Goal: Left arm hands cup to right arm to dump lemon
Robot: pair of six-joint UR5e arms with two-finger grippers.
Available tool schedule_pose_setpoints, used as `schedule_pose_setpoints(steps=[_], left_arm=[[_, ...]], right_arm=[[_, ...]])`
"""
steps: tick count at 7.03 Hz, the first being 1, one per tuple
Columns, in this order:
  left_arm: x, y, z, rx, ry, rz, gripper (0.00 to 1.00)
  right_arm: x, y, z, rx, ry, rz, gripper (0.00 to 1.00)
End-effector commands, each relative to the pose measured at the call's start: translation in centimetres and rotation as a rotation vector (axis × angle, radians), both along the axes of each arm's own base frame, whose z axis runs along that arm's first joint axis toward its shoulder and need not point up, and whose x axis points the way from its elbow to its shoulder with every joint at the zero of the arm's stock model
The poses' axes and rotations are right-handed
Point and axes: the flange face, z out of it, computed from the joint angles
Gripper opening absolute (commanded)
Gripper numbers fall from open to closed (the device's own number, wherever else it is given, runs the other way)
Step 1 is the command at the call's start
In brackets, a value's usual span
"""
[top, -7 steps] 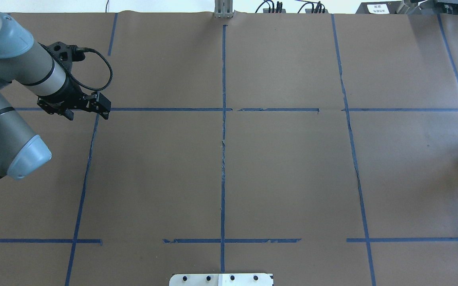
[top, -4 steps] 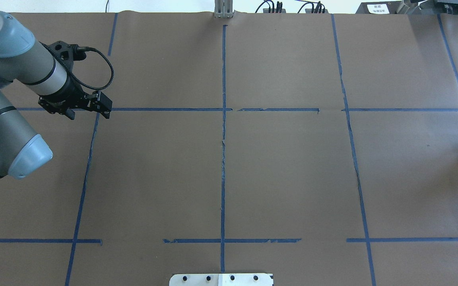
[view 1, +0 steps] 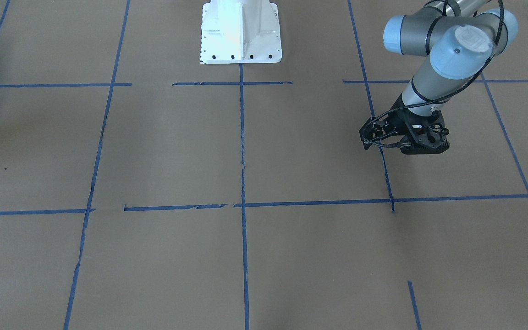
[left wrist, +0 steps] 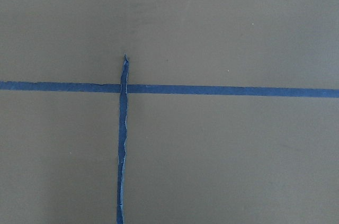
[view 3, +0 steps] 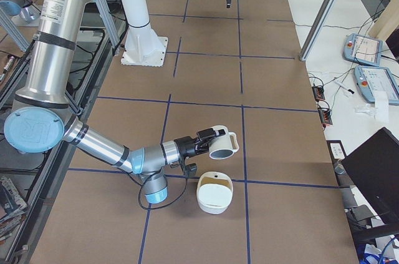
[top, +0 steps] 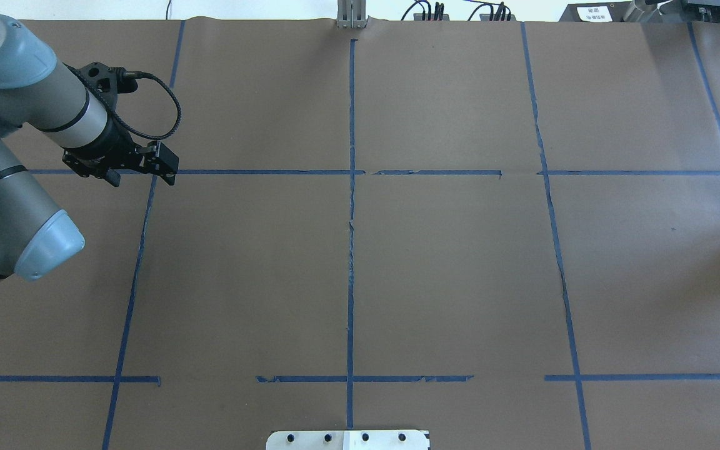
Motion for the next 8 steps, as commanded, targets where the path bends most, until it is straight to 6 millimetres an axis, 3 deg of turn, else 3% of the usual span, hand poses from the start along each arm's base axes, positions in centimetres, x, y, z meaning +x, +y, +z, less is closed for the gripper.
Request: schedule_pose_setpoints(steps=[1,5,8], left_arm=[[0.0,0.0,0.0,0.001,0.001,0.001,1.0],[0.1,-0.1,-1.0,0.013,0.012,0.0,1.0],[0.0,0.0,-1.4,0.02,0.017,0.001,1.0]], right_arm=[[2.0,-0.3,-0.1,-0.07,-0.258,0.014,0.05],[3.4,-0.4,-0.7,-0.079,-0.545,0.011,0.06],[3.9,-0.3,-0.7,-0.1,-0.64,0.001,0.06]])
